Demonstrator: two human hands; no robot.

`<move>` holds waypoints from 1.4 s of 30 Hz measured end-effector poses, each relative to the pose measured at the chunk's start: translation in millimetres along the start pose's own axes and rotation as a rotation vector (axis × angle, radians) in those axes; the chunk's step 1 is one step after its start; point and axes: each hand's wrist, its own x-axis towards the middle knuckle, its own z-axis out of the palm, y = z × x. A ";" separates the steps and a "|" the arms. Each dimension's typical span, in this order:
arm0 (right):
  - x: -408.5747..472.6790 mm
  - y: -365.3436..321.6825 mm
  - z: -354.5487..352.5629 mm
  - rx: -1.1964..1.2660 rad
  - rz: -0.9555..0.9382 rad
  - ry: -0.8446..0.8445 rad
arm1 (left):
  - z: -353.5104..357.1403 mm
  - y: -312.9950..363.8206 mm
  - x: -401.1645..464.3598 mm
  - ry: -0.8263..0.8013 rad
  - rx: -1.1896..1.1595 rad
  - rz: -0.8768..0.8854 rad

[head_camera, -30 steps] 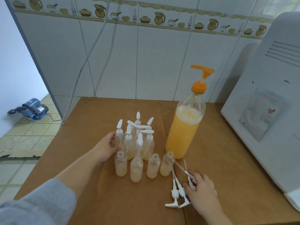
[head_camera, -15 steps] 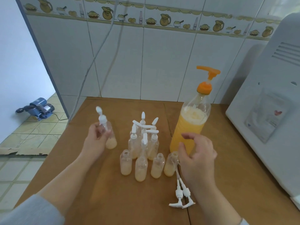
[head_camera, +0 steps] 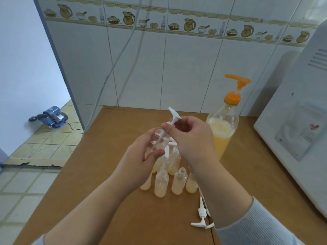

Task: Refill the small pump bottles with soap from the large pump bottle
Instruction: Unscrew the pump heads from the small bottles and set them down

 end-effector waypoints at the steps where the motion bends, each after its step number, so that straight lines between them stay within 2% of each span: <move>1: -1.4 0.7 -0.1 0.004 0.002 -0.001 | 0.6 1.3 -0.4 -0.025 -0.043 -0.017; 4: -5.0 2.6 -1.7 0.176 0.018 -0.094 | -1.5 7.1 -0.5 -0.068 -0.200 -0.056; 6: -5.5 2.3 -9.3 0.447 0.081 -0.220 | -2.6 11.6 1.2 -0.069 -0.207 -0.042; 8: -3.7 1.6 -17.9 0.565 0.069 -0.273 | -2.2 17.8 4.5 -0.077 -0.185 -0.011; 11: -0.5 -1.8 -24.3 0.452 0.000 -0.204 | -2.1 27.1 8.3 -0.134 -0.173 0.040; 14: 4.6 -2.0 -36.1 0.363 0.003 -0.094 | -6.6 27.3 11.6 -0.097 -0.241 0.058; 19: -4.2 0.3 -40.9 0.351 -0.016 -0.180 | -4.7 27.8 10.1 -0.152 -0.118 0.066; 22: -7.0 2.1 -41.6 0.329 -0.028 -0.153 | -1.0 28.2 8.3 -0.175 -0.035 0.066; 25: -8.6 0.8 -49.7 0.369 -0.050 -0.079 | -1.5 24.9 6.3 -0.118 0.007 0.054; 29: -8.9 1.1 -67.3 0.464 -0.096 0.107 | -8.7 14.1 9.0 -0.060 0.039 -0.018; 33: -10.4 14.2 -85.3 0.456 -0.126 0.244 | -15.1 6.4 16.4 0.001 0.036 -0.070; 38: -21.6 57.2 -120.9 0.442 -0.068 0.437 | -22.0 -23.1 27.5 0.148 -0.141 -0.302; 42: -39.6 109.1 -140.9 0.351 0.064 0.664 | -29.9 -62.7 21.6 0.229 -0.100 -0.427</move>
